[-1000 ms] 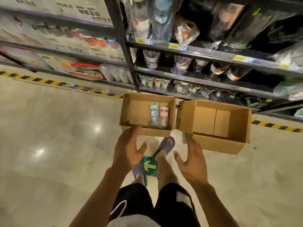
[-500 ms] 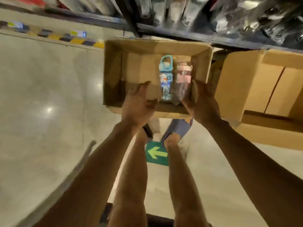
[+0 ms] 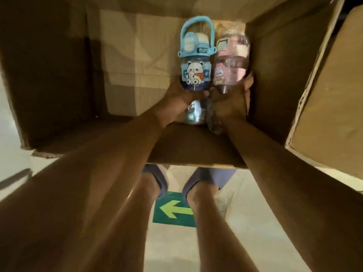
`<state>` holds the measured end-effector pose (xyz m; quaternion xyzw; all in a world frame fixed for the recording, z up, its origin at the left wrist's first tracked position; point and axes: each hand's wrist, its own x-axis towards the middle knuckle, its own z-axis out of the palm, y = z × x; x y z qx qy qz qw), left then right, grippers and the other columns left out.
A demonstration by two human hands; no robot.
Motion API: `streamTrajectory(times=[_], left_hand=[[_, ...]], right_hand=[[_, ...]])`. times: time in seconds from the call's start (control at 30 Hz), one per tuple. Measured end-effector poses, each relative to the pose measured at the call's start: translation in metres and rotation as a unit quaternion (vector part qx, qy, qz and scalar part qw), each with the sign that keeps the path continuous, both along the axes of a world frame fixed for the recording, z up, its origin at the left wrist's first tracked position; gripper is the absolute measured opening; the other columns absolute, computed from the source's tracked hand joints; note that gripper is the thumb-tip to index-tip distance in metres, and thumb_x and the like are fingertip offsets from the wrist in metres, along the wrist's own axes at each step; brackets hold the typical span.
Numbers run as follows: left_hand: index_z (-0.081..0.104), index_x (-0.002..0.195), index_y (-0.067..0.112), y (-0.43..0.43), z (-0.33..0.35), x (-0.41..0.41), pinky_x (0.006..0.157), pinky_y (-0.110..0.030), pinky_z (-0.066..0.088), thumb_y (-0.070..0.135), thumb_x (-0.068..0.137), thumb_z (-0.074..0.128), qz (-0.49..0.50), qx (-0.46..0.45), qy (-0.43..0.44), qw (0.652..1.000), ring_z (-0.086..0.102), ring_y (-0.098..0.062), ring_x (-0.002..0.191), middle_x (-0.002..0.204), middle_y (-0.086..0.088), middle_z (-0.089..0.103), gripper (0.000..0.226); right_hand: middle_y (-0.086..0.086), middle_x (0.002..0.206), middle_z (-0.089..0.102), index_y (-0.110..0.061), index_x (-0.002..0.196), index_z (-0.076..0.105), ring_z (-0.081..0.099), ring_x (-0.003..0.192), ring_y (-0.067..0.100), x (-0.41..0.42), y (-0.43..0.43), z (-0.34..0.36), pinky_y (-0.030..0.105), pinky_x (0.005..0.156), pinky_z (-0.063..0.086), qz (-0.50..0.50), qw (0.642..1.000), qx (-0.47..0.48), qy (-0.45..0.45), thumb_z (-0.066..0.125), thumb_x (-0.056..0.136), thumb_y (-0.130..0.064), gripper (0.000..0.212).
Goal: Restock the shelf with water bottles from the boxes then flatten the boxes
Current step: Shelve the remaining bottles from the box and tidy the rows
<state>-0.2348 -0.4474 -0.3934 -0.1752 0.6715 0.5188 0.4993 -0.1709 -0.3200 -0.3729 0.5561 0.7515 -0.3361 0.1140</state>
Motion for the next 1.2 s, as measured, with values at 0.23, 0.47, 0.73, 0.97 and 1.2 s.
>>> streamTrajectory(times=[0.23,0.47,0.73,0.97,1.2], left_hand=[[0.046,0.134,0.014,-0.004,0.027,-0.012,0.087,-0.040,0.060,0.010,0.073,0.090,0.018,-0.044,-0.014,0.999,0.070,-0.019,0.107,0.121,-0.004,0.069,0.076],[0.041,0.124,0.019,-0.051,0.172,-0.014,0.064,-0.023,0.056,0.003,0.070,0.091,0.034,-0.121,0.003,0.992,0.070,-0.017,0.096,0.109,-0.002,0.067,0.075],[0.046,0.138,0.014,-0.090,0.447,0.009,0.095,-0.048,0.059,0.008,0.067,0.094,0.060,-0.062,0.126,0.988,0.069,-0.023,0.112,0.122,-0.003,0.069,0.086],[0.046,0.136,0.040,-0.096,0.667,0.070,0.097,-0.052,0.058,0.029,0.073,0.090,0.088,-0.031,0.241,0.966,0.069,-0.016,0.115,0.124,0.015,0.069,0.077],[0.047,0.137,0.027,-0.097,0.798,0.144,0.084,-0.028,0.060,0.004,0.080,0.085,0.055,0.054,0.301,0.951,0.071,-0.009,0.106,0.122,0.005,0.070,0.072]], right_hand=[[-0.003,0.117,0.060,-0.020,0.135,0.039,0.063,0.105,0.021,-0.008,0.021,0.018,0.043,0.094,0.058,-0.034,0.984,-0.174,-0.031,0.092,0.069,-0.025,0.084],[0.003,0.126,0.065,-0.011,0.142,0.045,0.066,0.110,0.022,0.003,0.019,0.156,0.031,0.091,0.058,0.001,0.973,-0.232,0.005,0.092,0.074,-0.020,0.084],[-0.002,0.120,0.071,-0.025,0.132,0.052,0.072,0.104,0.015,0.035,0.016,0.421,0.032,0.082,0.061,0.009,0.957,-0.272,0.097,0.095,0.051,-0.053,0.096],[0.003,0.114,0.076,-0.015,0.129,0.065,0.074,0.101,0.016,0.101,0.005,0.630,0.025,0.077,0.057,0.006,0.951,-0.262,0.162,0.092,0.062,-0.037,0.075],[-0.001,0.101,0.068,-0.006,0.126,0.056,0.069,0.078,-0.002,0.186,-0.017,0.762,0.008,0.063,0.050,-0.047,0.944,-0.223,0.238,0.078,0.083,0.011,0.051]])
